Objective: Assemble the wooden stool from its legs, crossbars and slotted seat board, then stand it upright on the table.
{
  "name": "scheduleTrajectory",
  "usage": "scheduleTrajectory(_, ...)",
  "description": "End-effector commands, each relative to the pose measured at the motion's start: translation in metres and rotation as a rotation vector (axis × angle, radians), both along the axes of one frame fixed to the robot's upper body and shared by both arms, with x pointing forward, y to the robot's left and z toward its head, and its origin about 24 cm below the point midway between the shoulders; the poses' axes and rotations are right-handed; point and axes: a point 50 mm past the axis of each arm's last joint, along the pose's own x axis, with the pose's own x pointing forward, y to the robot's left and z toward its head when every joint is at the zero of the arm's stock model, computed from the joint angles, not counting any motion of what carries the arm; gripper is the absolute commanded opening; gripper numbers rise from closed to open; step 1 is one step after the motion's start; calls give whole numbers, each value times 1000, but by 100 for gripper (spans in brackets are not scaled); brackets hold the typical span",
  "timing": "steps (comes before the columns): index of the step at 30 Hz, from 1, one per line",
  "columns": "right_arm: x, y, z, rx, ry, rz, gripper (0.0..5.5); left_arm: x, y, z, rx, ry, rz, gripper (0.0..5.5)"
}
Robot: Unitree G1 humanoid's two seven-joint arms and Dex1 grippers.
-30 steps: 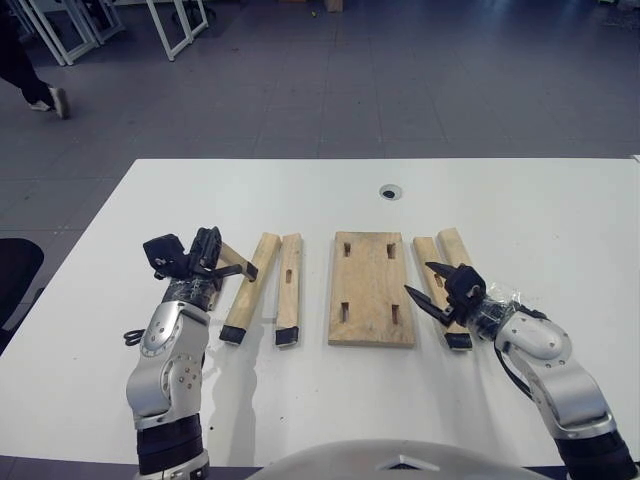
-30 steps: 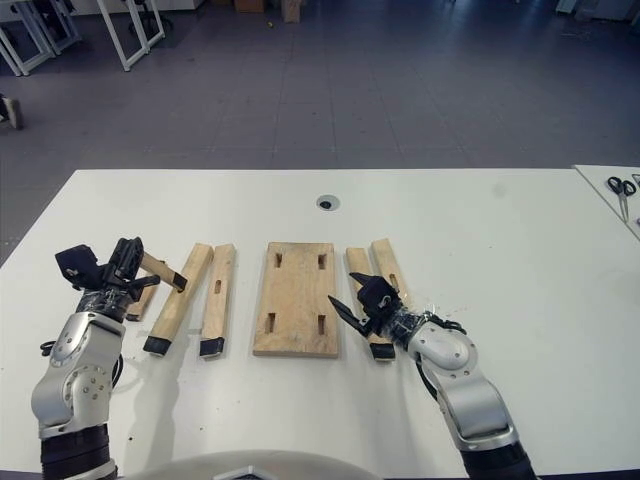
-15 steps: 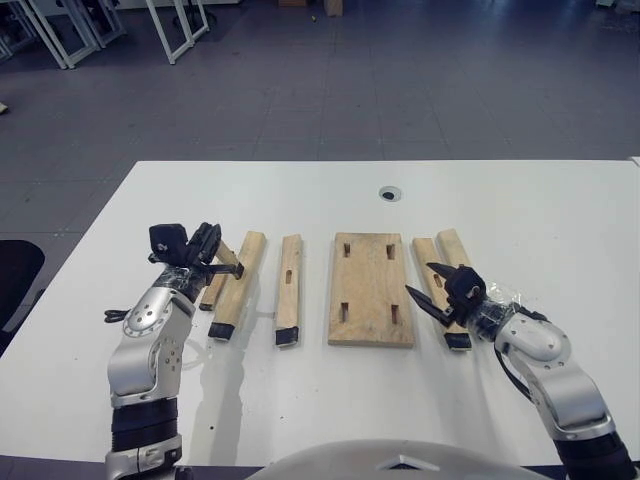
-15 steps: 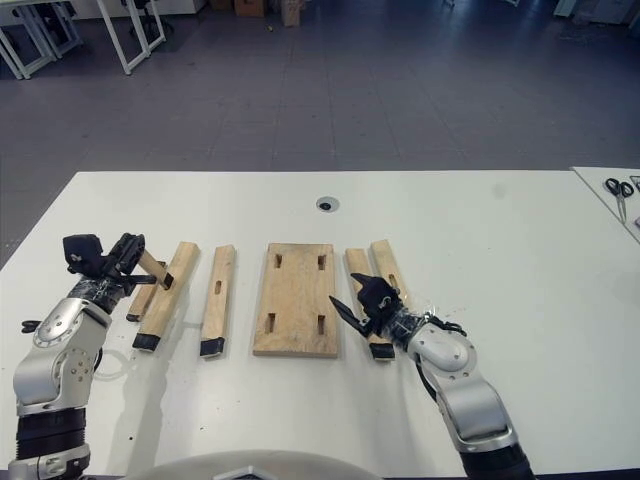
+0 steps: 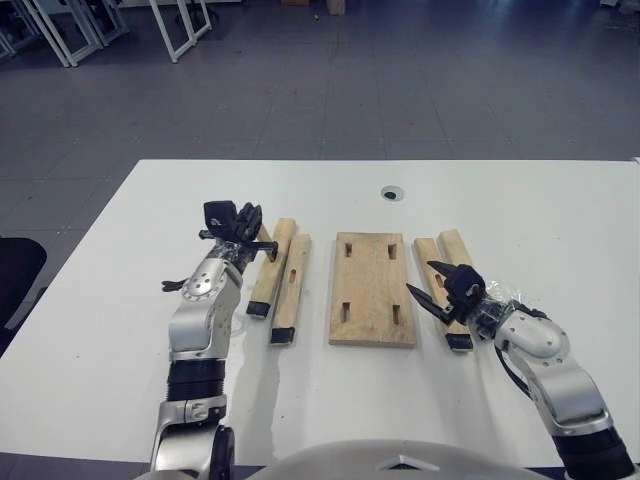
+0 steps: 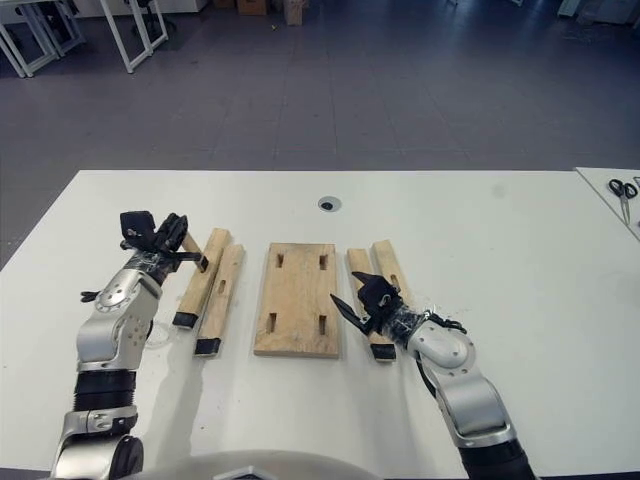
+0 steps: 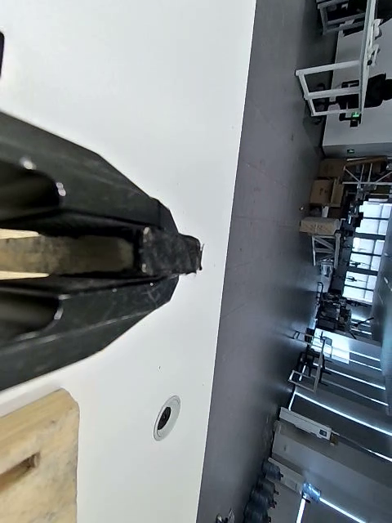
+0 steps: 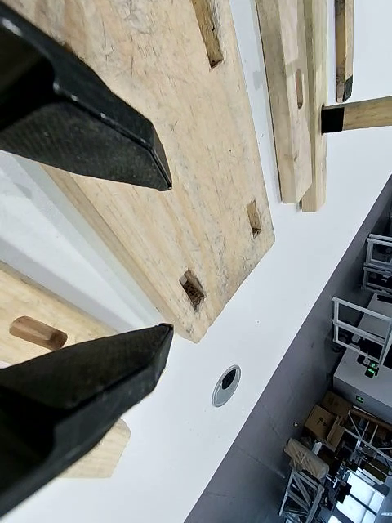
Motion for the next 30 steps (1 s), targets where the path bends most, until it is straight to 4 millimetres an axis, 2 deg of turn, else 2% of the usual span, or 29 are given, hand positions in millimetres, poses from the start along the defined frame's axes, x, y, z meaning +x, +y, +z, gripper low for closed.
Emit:
scheduleTrajectory(1, 2, 0, 1, -9, -11, 6, 300, -17, -7, -41, 18, 146, 3, 43)
scheduleTrajectory(4, 1, 0, 1, -8, -9, 3, 300, -23, -7, -45, 56, 137, 6, 43)
scheduleTrajectory(8, 0, 0, 1, -7, -8, 0, 300, -19, -7, -36, 69, 101, -2, 43)
scheduleTrajectory(12, 0, 1, 0, -5, -8, 2, 300, -11, -5, -21, 75, 64, -14, 125)
scheduleTrajectory(15, 0, 3, -1, -4, -7, 9, 300, -8, 0, -4, 81, 16, -3, 151)
scheduleTrajectory(18, 0, 3, -1, -6, -6, 12, 300, -12, 14, 26, 96, -69, 46, 151)
scheduleTrajectory(21, 0, 2, -2, -8, -6, 11, 300, -16, 24, 76, 73, -201, 69, 151)
scheduleTrajectory(25, -1, 5, -4, -4, -6, 9, 300, 10, 21, 137, 14, -339, 53, 151)
scheduleTrajectory(27, 0, 6, -4, -5, -9, 12, 300, 25, 19, 157, 17, -366, 47, 151)
scheduleTrajectory(30, 0, 6, -4, -6, -11, 14, 300, 35, 16, 171, 12, -377, 38, 151)
